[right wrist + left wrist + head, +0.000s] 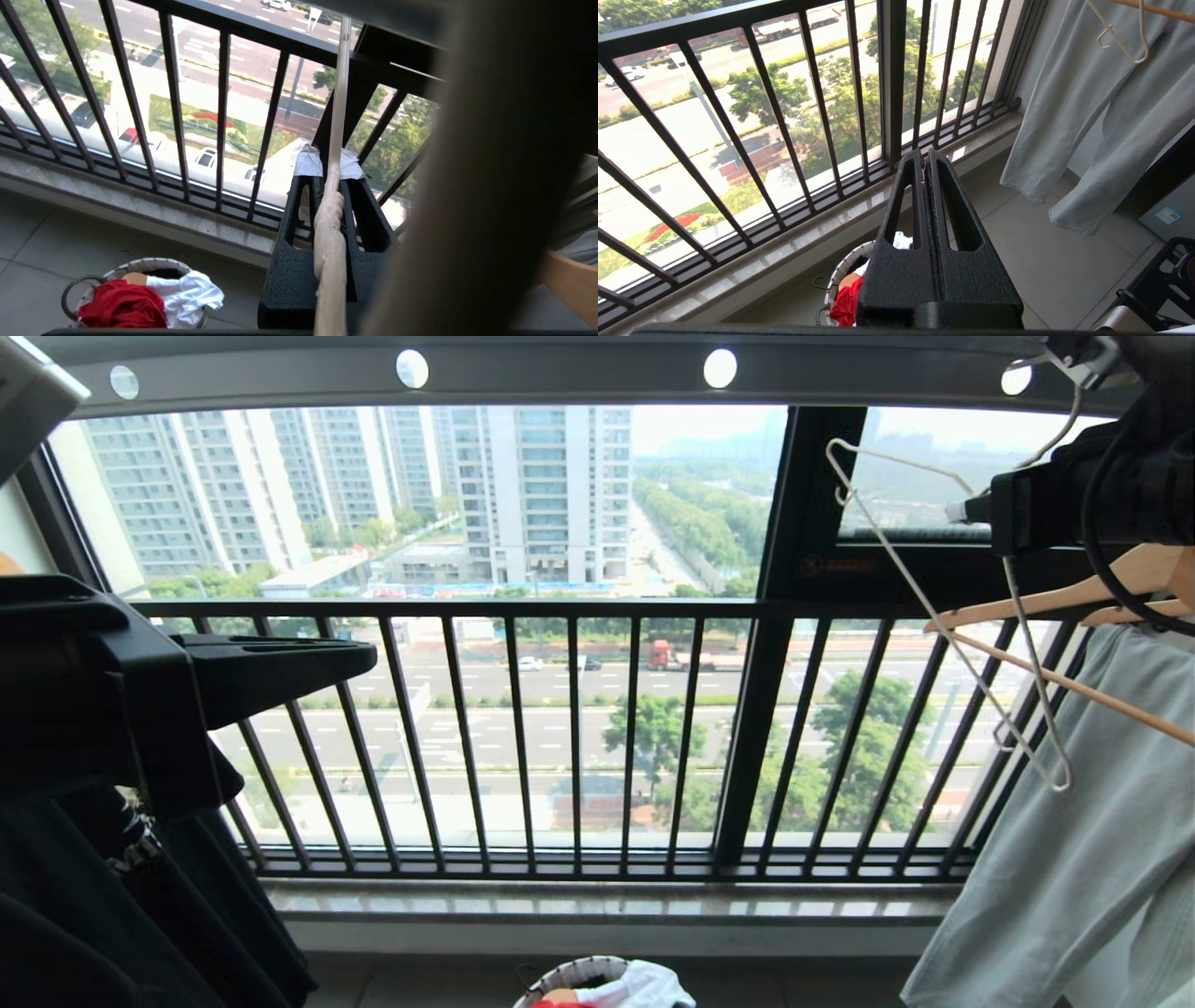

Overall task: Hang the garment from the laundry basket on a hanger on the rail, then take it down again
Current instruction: Hang the clothes rack on the clothesline

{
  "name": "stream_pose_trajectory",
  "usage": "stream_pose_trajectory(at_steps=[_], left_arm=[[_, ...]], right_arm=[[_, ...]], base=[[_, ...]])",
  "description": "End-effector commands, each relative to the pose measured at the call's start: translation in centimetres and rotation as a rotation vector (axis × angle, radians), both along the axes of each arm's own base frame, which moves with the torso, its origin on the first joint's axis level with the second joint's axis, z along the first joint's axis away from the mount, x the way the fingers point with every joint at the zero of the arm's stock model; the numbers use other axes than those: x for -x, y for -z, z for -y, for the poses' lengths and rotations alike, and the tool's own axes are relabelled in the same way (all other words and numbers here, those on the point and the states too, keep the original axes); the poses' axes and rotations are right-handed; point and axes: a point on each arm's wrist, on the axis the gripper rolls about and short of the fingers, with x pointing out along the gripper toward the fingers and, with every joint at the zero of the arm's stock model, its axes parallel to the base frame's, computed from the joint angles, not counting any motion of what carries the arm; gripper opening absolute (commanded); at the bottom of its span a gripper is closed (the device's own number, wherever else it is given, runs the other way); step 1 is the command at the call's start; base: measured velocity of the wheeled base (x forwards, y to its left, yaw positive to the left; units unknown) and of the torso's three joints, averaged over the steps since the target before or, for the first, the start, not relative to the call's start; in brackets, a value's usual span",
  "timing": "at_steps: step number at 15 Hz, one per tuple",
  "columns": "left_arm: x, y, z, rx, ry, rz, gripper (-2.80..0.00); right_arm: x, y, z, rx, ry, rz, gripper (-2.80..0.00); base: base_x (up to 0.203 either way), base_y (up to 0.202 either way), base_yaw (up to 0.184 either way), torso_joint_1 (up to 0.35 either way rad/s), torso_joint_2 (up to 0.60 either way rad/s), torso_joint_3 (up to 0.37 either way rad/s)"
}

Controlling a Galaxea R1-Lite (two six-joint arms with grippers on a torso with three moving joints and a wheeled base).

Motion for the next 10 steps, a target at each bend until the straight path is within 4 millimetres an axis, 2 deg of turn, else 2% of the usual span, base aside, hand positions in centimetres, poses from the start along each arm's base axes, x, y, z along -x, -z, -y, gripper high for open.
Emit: stream_pose_trajectory(at_steps=[1,10], left_arm=[[-0.06,0.04,0.05,-0.001,0.0,-0.003,-2.8],[0.14,-0.07,-0.09,0.003,0.0,0.004,-2.8]], right_arm=[[-0.13,-0.14,-0.06,0.016,-0.006,-0.005,-2.8],[-0.59,0.59,-0.1,0.051,-0.009,-0.07,-2.8]], base=[[0.0,0.0,0.0,0.0,0.0,0.0],[0.0,0.0,0.0,0.0,0.0,0.0]])
